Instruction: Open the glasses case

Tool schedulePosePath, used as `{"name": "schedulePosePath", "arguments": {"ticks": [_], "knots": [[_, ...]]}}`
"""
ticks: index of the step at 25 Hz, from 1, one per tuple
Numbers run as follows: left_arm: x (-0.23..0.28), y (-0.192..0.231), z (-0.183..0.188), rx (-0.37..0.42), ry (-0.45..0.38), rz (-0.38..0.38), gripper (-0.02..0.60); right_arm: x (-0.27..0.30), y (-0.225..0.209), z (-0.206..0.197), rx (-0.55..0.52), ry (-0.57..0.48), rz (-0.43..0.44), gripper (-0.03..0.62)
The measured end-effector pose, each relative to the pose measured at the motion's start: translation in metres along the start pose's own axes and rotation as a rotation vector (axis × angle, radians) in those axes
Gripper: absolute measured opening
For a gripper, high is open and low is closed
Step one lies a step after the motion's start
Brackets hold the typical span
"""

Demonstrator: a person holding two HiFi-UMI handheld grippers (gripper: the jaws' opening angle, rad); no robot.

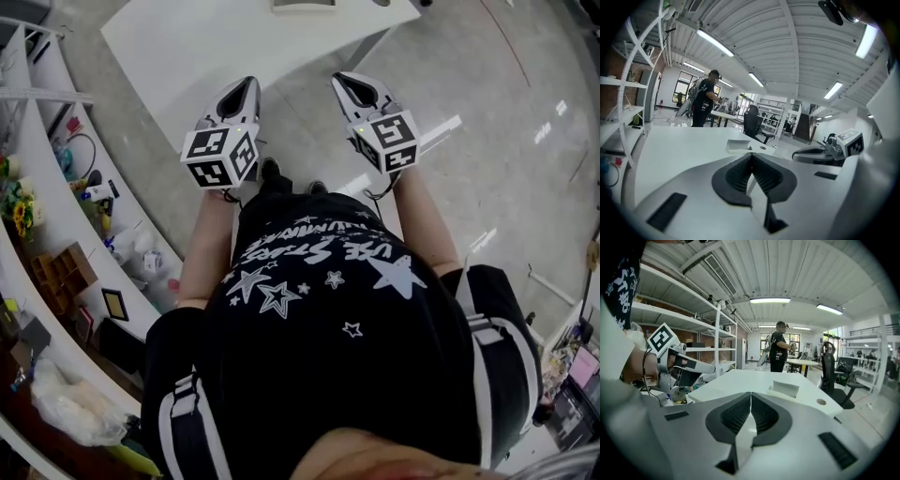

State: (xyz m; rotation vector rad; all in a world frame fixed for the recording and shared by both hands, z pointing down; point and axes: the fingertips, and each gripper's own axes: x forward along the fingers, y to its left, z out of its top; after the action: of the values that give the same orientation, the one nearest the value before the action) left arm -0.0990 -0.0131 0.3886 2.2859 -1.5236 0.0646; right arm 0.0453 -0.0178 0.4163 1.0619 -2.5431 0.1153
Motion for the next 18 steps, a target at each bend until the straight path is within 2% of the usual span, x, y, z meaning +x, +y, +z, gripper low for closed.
{"name": "schedulePosePath", "arguments": {"ticks": [4, 13, 18], "knots": [[-0.012, -0.037, 0.001, 0.023, -0.030, 0.012, 0.012, -0.034, -0.009, -0.004, 0.004, -0.036, 0.005, 0.009], [-0.047, -0.093, -0.001, 0.022, -0.095, 0.063, 0.012, -0.087, 0.000, -0.008, -0.020, -0.079, 0.087, 0.009], [-0.057, -0.114, -0.003, 0.020, -0.112, 0.047, 0.012, -0.098, 0.006, -0.005, -0.003, -0.110, 0.100, 0.009]]}}
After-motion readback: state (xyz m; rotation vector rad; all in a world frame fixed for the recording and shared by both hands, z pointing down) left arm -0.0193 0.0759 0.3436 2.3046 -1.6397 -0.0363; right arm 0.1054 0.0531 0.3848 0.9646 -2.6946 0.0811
